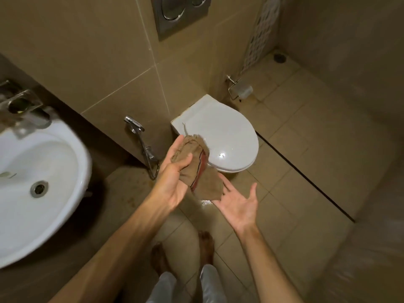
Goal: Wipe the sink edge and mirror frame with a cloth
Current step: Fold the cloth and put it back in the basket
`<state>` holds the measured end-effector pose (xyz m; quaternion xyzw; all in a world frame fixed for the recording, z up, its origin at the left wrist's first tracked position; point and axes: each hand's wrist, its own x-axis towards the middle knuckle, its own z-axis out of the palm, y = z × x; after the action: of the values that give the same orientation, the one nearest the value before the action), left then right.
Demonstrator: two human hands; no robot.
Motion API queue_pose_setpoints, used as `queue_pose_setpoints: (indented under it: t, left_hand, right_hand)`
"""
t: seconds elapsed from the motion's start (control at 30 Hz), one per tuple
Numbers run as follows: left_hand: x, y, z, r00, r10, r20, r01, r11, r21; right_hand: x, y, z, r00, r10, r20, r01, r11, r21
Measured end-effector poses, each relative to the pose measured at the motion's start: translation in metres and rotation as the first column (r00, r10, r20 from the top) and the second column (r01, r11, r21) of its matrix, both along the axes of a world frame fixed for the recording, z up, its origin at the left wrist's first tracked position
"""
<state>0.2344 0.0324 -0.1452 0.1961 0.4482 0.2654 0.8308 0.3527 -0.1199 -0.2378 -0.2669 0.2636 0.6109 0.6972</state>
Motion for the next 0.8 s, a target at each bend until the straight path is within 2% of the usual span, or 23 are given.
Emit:
queue_pose_setpoints:
  t: [0.13,0.2,0.23,0.3,0.4,0.47,0.53,0.6,0.67,0.73,0.77,0.8]
  left_hand:
    - [-0.012,0.018,-0.011,0.993,0.007,-0.114,0.005,0.995,0.102]
    - [-0.013,0.02,-0.008,0.979,-0.031,-0.203,0.081,0.965,0.248]
    - [-0.012,0.017,-0.005,0.961,-0.069,-0.267,0.166,0.92,0.356]
    - [0.0,0.002,0.005,0.917,-0.142,-0.372,0.346,0.748,0.566]
    - [0.022,-0.032,-0.006,0.827,-0.168,-0.537,0.552,0.429,0.716]
    - [0.038,-0.058,-0.03,0.718,-0.226,-0.658,0.695,0.277,0.664]
    - [0.044,-0.083,-0.049,0.559,-0.244,-0.793,0.829,0.183,0.528]
    - [0.045,-0.096,-0.059,0.495,-0.252,-0.832,0.866,0.221,0.449]
    - [0.043,-0.1,-0.056,0.503,-0.333,-0.798,0.859,0.293,0.419]
    - [0.04,-0.094,-0.037,0.593,-0.44,-0.675,0.798,0.435,0.417]
    - [0.038,-0.088,-0.026,0.665,-0.455,-0.592,0.74,0.509,0.44]
    - [0.036,-0.081,-0.012,0.741,-0.394,-0.544,0.66,0.575,0.483]
  right_hand:
    - [0.002,0.017,0.003,0.994,-0.105,0.033,0.107,0.99,-0.091]
    - [0.008,0.013,0.023,0.991,-0.11,0.077,0.116,0.99,-0.082]
    - [0.013,0.01,0.034,0.988,-0.117,0.098,0.124,0.989,-0.077]
    - [0.022,0.005,0.054,0.978,-0.118,0.17,0.138,0.984,-0.111]
    - [0.027,0.008,0.065,0.968,0.031,0.25,0.032,0.969,-0.246]
    - [0.026,0.014,0.055,0.961,0.18,0.208,-0.091,0.92,-0.38]
    - [0.021,0.019,0.046,0.949,0.258,0.184,-0.144,0.868,-0.474]
    - [0.016,0.02,0.04,0.926,0.315,0.206,-0.164,0.831,-0.532]
    - [0.016,0.015,0.039,0.919,0.316,0.234,-0.157,0.841,-0.518]
    - [0.024,0.007,0.043,0.887,0.355,0.295,-0.183,0.857,-0.481]
    - [0.03,0.004,0.048,0.849,0.395,0.352,-0.21,0.863,-0.46]
    - [0.038,0.002,0.057,0.798,0.433,0.419,-0.233,0.863,-0.448]
